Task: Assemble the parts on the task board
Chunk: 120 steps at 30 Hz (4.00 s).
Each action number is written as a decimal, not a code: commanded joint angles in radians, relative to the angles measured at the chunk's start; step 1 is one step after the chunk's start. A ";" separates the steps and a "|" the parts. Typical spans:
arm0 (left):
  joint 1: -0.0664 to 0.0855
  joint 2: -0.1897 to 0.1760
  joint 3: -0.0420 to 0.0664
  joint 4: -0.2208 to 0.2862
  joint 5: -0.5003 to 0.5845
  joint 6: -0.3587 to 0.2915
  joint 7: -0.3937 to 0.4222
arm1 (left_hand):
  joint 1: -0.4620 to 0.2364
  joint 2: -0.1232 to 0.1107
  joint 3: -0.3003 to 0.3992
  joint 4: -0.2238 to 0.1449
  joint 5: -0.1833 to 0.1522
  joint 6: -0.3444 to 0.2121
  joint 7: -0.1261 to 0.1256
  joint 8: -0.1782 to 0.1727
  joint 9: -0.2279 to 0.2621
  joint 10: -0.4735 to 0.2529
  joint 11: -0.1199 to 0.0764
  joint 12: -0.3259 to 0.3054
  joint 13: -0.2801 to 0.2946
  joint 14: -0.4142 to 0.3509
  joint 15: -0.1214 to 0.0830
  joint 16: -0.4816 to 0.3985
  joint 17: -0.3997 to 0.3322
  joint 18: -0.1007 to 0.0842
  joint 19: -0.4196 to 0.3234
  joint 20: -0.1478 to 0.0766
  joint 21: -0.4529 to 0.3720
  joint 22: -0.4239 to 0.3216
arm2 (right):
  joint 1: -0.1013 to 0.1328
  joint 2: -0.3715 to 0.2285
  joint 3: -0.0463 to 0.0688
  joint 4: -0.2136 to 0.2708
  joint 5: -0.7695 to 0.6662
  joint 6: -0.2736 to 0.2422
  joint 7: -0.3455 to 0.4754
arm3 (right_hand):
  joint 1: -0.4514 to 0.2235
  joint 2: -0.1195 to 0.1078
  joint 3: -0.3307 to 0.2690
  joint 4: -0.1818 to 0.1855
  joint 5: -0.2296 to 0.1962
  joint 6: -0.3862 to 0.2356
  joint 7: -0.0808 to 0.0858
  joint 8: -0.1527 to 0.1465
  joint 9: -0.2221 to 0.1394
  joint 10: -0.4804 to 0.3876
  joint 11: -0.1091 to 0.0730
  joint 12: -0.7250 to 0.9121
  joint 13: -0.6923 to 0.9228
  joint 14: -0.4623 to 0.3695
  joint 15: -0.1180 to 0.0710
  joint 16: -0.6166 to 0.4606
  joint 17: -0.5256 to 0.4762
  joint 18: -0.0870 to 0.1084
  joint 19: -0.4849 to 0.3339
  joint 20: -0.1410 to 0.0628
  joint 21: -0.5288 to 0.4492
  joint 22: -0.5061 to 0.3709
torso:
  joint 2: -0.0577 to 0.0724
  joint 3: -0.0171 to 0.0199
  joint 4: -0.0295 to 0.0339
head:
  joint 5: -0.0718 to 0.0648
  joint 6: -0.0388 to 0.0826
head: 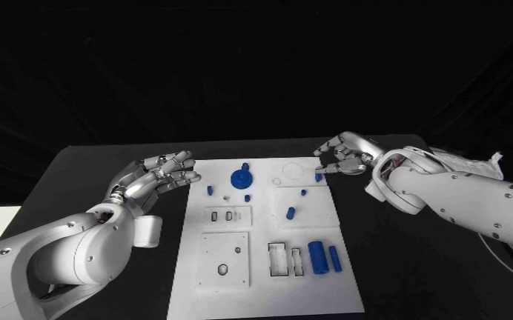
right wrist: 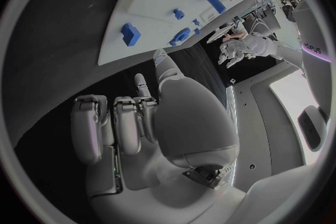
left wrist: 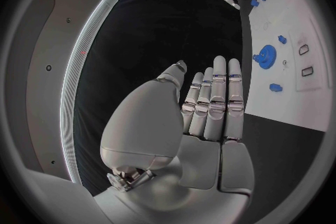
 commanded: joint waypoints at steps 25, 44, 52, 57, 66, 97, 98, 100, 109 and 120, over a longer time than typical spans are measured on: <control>-0.001 0.007 0.000 -0.015 -0.005 0.024 0.009 | 0.013 0.001 0.007 -0.004 0.002 -0.004 0.002 -0.003 -0.001 -0.003 -0.001 -0.004 -0.001 -0.006 0.000 -0.004 0.001 0.012 -0.004 0.002 -0.004 -0.001 | -0.047 0.038 0.000 -0.073 -0.013 0.077 0.025 | -0.001 0.048 0.005 -0.010 -0.029 0.017 -0.006 0.007 0.005 0.086 0.005 0.006 0.238 0.094 0.003 0.000 0.209 -0.003 0.034 0.007 0.000 0.107 | -0.001 -0.0010 -0.0014 | 0.003 -0.009; -0.001 0.006 0.000 -0.015 -0.005 0.025 0.005 | 0.013 0.001 0.007 -0.005 0.001 -0.005 0.002 -0.003 -0.001 -0.003 -0.001 -0.004 -0.001 -0.006 0.000 -0.004 0.002 0.012 -0.004 0.002 -0.004 -0.002 | -0.048 0.059 0.000 -0.100 -0.020 0.104 0.019 | 0.040 0.124 0.103 -0.061 -0.123 0.112 -0.033 0.017 0.014 0.097 -0.019 0.034 0.253 0.098 -0.017 0.008 0.227 -0.007 0.043 -0.011 0.009 0.127 | -0.002 -0.0007 -0.0020 | 0.003 -0.014; -0.001 0.005 0.000 -0.014 -0.005 0.025 0.004 | 0.013 0.001 0.007 -0.005 0.001 -0.005 0.002 -0.003 -0.001 -0.003 -0.001 -0.004 -0.001 -0.006 0.000 -0.004 0.002 0.012 -0.004 0.002 -0.004 -0.002 | -0.048 0.065 0.001 -0.104 -0.038 0.090 0.016 | 0.041 0.127 0.123 -0.077 -0.123 0.131 -0.038 0.018 0.016 0.101 -0.024 0.043 0.257 0.100 -0.021 0.011 0.235 -0.009 0.047 -0.015 0.013 0.135 | -0.001 -0.0009 -0.0023 | 0.004 -0.016; -0.001 0.005 0.000 -0.015 -0.005 0.025 0.004 | 0.013 0.001 0.007 -0.005 0.001 -0.005 0.002 -0.003 -0.001 -0.003 -0.001 -0.004 -0.001 -0.006 0.000 -0.004 0.002 0.012 -0.004 0.002 -0.004 -0.002 | -0.048 0.065 0.003 -0.083 -0.010 0.017 0.034 | 0.015 0.136 0.141 -0.074 -0.099 0.168 -0.054 0.028 0.023 0.105 -0.036 0.054 0.262 0.101 -0.030 0.014 0.242 -0.011 0.051 -0.022 0.017 0.143 | -0.002 -0.0016 -0.0016 | 0.005 -0.016; -0.001 0.005 0.000 -0.019 -0.005 0.026 0.003 | 0.013 0.001 0.007 -0.005 0.001 -0.005 0.002 -0.003 -0.001 -0.003 -0.001 -0.004 -0.001 -0.006 0.000 -0.004 0.002 0.012 -0.004 0.002 -0.004 -0.002 | -0.031 0.057 0.008 0.019 0.016 -0.039 -0.015 | -0.032 0.131 0.151 -0.062 -0.058 0.191 -0.067 0.031 0.028 0.106 -0.048 0.055 0.263 0.103 -0.042 0.017 0.248 -0.012 0.053 -0.034 0.020 0.148 | -0.005 -0.0040 -0.0015 | 0.006 -0.019; -0.001 0.022 0.000 -0.022 -0.005 0.034 -0.003 | 0.013 0.001 0.010 -0.006 0.001 -0.006 0.003 -0.003 -0.001 -0.004 -0.001 -0.005 -0.001 -0.006 0.001 -0.005 0.003 0.012 -0.004 0.002 -0.004 -0.002 | -0.063 0.307 -0.031 0.153 -0.417 0.065 -0.257 | -0.061 0.127 0.156 -0.052 -0.067 0.192 -0.069 0.025 0.029 0.106 -0.050 0.055 0.263 0.102 -0.045 0.015 0.244 -0.011 0.052 -0.038 0.018 0.145 | -0.002 -0.0037 -0.0015 | 0.063 -0.052; -0.001 0.022 0.000 -0.022 -0.005 0.034 -0.004 | 0.013 0.001 0.010 -0.006 0.001 -0.006 0.003 -0.003 -0.001 -0.004 -0.001 -0.005 -0.001 -0.006 0.001 -0.005 0.003 0.012 -0.004 0.002 -0.004 -0.002 | -0.064 0.310 -0.031 0.154 -0.423 0.067 -0.259 | -0.061 0.127 0.156 -0.052 -0.067 0.192 -0.069 0.025 0.029 0.106 -0.050 0.055 0.263 0.102 -0.045 0.015 0.244 -0.011 0.052 -0.038 0.018 0.144 | -0.002 -0.0038 -0.0014 | 0.064 -0.052; -0.001 0.023 0.000 -0.021 -0.005 0.034 -0.004 | 0.013 0.001 0.010 -0.006 0.001 -0.006 0.003 -0.003 -0.001 -0.004 -0.001 -0.005 -0.001 -0.006 0.001 -0.005 0.003 0.012 -0.004 0.002 -0.004 -0.002 | -0.067 0.317 -0.033 0.154 -0.434 0.071 -0.263 | -0.063 0.127 0.156 -0.052 -0.067 0.192 -0.069 0.024 0.029 0.106 -0.050 0.055 0.263 0.102 -0.045 0.014 0.242 -0.011 0.051 -0.038 0.017 0.144 | -0.002 -0.0035 -0.0020 | 0.067 -0.053; -0.001 0.024 0.000 -0.021 -0.005 0.035 -0.005 | 0.012 0.001 0.011 -0.006 0.001 -0.006 0.003 -0.003 -0.001 -0.005 0.000 -0.004 -0.001 -0.006 0.001 -0.006 0.004 0.011 -0.004 0.002 -0.003 -0.002 | -0.073 0.341 -0.037 0.144 -0.460 0.083 -0.276 | -0.066 0.125 0.155 -0.051 -0.067 0.192 -0.068 0.023 0.029 0.106 -0.050 0.055 0.263 0.102 -0.045 0.014 0.242 -0.011 0.051 -0.038 0.017 0.143 | -0.002 -0.0032 -0.0017 | 0.072 -0.059; -0.001 0.024 0.000 -0.021 -0.005 0.036 -0.006 | 0.012 0.001 0.011 -0.006 0.001 -0.006 0.003 -0.003 -0.001 -0.005 0.000 -0.004 -0.001 -0.006 0.001 -0.006 0.004 0.011 -0.004 0.002 -0.003 -0.002 | -0.075 0.354 -0.039 0.135 -0.482 0.120 -0.296 | -0.074 0.121 0.155 -0.048 -0.068 0.191 -0.067 0.021 0.029 0.106 -0.049 0.055 0.263 0.101 -0.044 0.013 0.240 -0.010 0.050 -0.038 0.016 0.140 | -0.003 -0.0037 -0.0024 | 0.074 -0.065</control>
